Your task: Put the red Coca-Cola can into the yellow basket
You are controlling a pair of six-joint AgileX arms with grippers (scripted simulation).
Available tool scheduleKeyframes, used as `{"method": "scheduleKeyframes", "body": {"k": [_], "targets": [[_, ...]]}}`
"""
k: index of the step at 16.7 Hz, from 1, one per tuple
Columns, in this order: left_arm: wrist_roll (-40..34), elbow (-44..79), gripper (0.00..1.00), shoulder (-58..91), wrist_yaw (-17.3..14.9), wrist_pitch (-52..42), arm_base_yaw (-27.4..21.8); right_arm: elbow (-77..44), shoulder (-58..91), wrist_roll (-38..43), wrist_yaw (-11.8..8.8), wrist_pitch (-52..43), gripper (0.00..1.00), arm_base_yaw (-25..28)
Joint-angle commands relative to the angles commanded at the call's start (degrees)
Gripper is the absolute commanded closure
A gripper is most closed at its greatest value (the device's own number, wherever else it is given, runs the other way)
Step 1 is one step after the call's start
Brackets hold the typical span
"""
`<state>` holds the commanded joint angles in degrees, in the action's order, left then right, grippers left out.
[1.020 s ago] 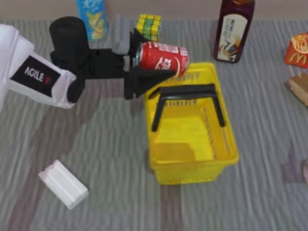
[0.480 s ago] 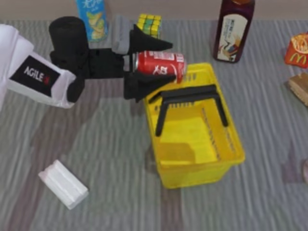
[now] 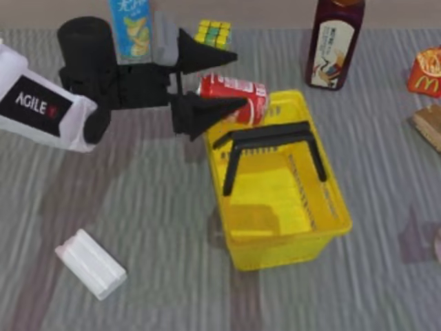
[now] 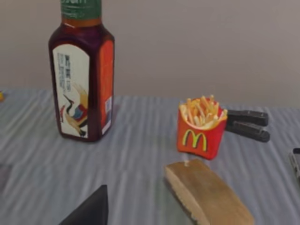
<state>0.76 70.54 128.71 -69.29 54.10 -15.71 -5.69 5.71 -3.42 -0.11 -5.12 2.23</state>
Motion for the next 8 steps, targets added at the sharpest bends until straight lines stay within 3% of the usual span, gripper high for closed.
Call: {"method": "scheduleKeyframes", "body": {"k": [4,8], "targets": [[-2.8,-8.1,0.0,-13.5,8.9,-7.6,2.7,-14.6,14.9,-7.6,0.1,-11.4,0.0,4.7],[-4.9,-19.0,0.0,-34.7,20.9,-17.0,6.2,-36.1,37.0,-17.9,0.2,-26.6,0.0,10.9]]}}
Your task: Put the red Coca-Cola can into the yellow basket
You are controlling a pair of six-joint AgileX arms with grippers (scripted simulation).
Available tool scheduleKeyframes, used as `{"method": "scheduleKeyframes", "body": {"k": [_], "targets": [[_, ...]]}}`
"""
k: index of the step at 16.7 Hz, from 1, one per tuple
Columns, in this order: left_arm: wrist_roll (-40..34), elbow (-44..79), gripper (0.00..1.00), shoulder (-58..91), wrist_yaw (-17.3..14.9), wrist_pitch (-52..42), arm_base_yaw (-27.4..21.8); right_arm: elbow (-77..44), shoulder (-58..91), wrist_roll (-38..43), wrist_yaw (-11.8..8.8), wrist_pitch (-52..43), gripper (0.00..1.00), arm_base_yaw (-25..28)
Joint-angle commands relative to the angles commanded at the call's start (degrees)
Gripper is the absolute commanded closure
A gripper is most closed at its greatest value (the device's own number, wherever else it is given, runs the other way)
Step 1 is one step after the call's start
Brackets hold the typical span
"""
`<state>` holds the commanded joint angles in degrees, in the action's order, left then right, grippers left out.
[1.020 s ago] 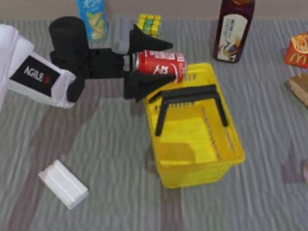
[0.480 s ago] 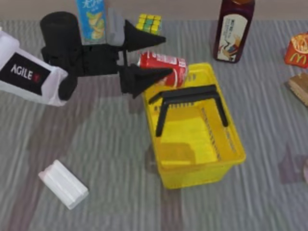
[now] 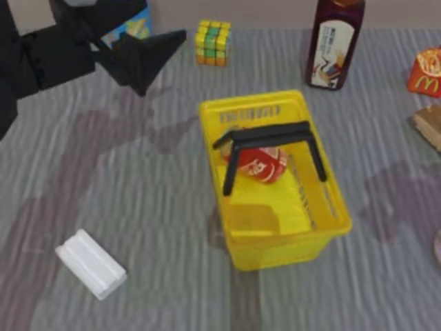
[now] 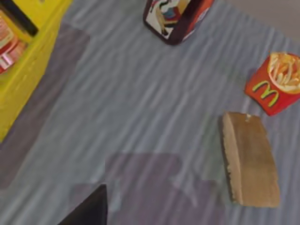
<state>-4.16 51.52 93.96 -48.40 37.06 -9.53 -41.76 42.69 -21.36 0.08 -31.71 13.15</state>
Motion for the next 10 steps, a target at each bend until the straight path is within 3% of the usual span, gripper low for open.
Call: {"method": "scheduleKeyframes", "body": {"k": [10], "targets": [[1.1,-32.3,0.0,-64.9,32.1,-24.4,7.9,-61.3,62.0,-27.5,0.1,-39.7,0.0,16.9]]}}
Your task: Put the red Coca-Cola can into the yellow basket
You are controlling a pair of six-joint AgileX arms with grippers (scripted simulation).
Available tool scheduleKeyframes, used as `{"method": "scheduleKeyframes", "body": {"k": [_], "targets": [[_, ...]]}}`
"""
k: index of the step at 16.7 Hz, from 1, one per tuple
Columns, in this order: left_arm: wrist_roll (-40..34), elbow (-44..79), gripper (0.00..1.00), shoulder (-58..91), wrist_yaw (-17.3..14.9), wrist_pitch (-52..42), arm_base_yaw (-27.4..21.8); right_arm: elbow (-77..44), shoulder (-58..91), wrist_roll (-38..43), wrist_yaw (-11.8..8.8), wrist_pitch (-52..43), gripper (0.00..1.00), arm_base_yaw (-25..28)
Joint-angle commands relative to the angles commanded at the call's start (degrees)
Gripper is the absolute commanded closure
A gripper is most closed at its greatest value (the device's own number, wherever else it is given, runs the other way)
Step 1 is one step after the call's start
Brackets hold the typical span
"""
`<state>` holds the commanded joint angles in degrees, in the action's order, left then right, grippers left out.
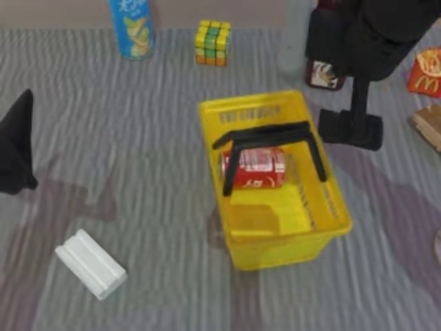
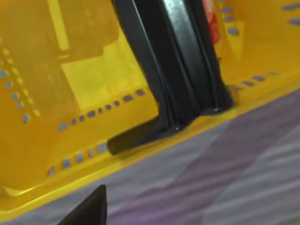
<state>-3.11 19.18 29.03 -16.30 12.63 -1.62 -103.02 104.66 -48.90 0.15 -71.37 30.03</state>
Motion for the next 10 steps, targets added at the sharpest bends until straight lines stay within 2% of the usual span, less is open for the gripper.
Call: {"method": "scheduleKeyframes", "body": {"k": [3,5,8,10], "targets": [[1.3,-8.9,0.0,-15.0,7.8,-6.0,1.5,-13.9,13.8,-6.2,0.0,-8.8,0.0,3.9],[2.1,-13.8,0.0,-22.0,11.9,-9.2,2.1,-20.4,20.2,-9.3,0.0,-13.1,0.0,5.8],[3.0,-18.4,0.0,-28.1,15.7,-12.1,2.7,-26.1,25.5,-12.1,0.1,-17.0,0.0,7.5],[3.1,-19.2,0.0,-29.0,16.3,-12.6,2.8,-27.0,26.3,-12.5,0.1,-17.6,0.0,7.8]]}}
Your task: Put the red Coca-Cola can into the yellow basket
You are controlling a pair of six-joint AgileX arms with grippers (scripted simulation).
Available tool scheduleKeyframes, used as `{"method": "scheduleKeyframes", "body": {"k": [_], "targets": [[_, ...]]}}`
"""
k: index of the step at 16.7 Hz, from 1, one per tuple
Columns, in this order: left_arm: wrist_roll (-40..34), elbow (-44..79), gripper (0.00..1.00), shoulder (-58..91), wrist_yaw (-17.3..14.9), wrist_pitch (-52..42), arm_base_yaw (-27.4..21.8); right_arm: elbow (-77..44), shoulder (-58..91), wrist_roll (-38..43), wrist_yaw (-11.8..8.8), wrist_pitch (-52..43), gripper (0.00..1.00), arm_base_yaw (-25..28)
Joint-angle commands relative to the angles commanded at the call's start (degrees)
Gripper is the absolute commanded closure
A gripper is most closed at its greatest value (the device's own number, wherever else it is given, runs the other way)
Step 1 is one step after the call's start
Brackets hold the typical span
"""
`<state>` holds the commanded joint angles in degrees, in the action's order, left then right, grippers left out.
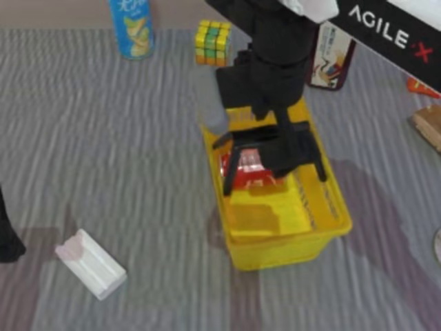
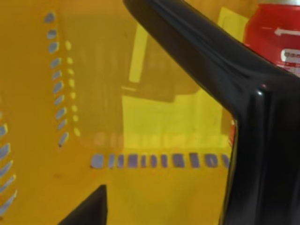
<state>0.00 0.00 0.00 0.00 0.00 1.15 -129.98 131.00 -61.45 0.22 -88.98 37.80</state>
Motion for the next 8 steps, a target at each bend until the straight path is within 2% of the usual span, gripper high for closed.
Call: {"method": "scheduleKeyframes", "body": {"k": [8], "targets": [[0.0,0.0,0.0,0.0,0.0,0.0,0.0,3.4,-0.6,0.0,0.0,2.8,0.0,0.0]]}}
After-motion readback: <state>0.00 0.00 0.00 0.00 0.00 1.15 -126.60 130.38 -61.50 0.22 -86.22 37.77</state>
